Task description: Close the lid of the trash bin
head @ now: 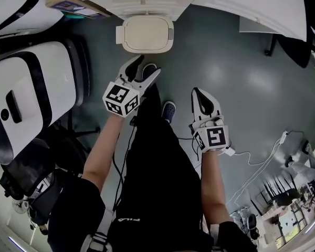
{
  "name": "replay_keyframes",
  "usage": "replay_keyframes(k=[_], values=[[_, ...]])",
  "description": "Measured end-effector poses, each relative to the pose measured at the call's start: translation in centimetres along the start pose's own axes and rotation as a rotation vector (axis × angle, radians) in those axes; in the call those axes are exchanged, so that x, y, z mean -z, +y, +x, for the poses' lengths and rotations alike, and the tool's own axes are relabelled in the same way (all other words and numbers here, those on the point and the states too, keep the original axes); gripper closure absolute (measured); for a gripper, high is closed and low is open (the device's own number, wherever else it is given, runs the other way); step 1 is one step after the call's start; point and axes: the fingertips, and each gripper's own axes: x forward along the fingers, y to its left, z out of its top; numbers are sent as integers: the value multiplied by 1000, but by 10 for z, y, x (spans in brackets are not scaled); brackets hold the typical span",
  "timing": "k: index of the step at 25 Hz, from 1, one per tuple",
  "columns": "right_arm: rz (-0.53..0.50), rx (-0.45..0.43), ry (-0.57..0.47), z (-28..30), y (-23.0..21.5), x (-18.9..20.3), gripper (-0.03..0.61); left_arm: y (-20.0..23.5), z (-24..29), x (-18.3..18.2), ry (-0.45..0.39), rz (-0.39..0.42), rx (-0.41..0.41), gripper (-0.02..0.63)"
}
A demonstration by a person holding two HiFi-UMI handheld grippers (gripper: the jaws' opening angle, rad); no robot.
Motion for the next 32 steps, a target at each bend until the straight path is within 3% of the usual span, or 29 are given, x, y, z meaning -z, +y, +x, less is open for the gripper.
replay_keyframes(k=[7, 11, 17, 23, 28, 32], values=[[-11, -37, -105, -84, 49, -70, 574, -93, -137, -108, -188, 71, -26, 301], [-112, -95, -127, -128, 90, -84, 572, -139, -200, -149, -282, 145, -59, 301], [-134, -113, -180, -202, 123, -95, 574, -196, -283, -152, -313, 162, -121, 301], [-155, -106, -239, -263, 146, -98, 572, -254, -369, -144, -401, 207, -199, 301], [-205, -138, -321, -309, 168, -126, 572, -293, -410, -135, -440, 237, -252, 301], [-236, -174, -398, -347, 183, -144, 572, -318, -430, -130, -479, 196, -250, 301]])
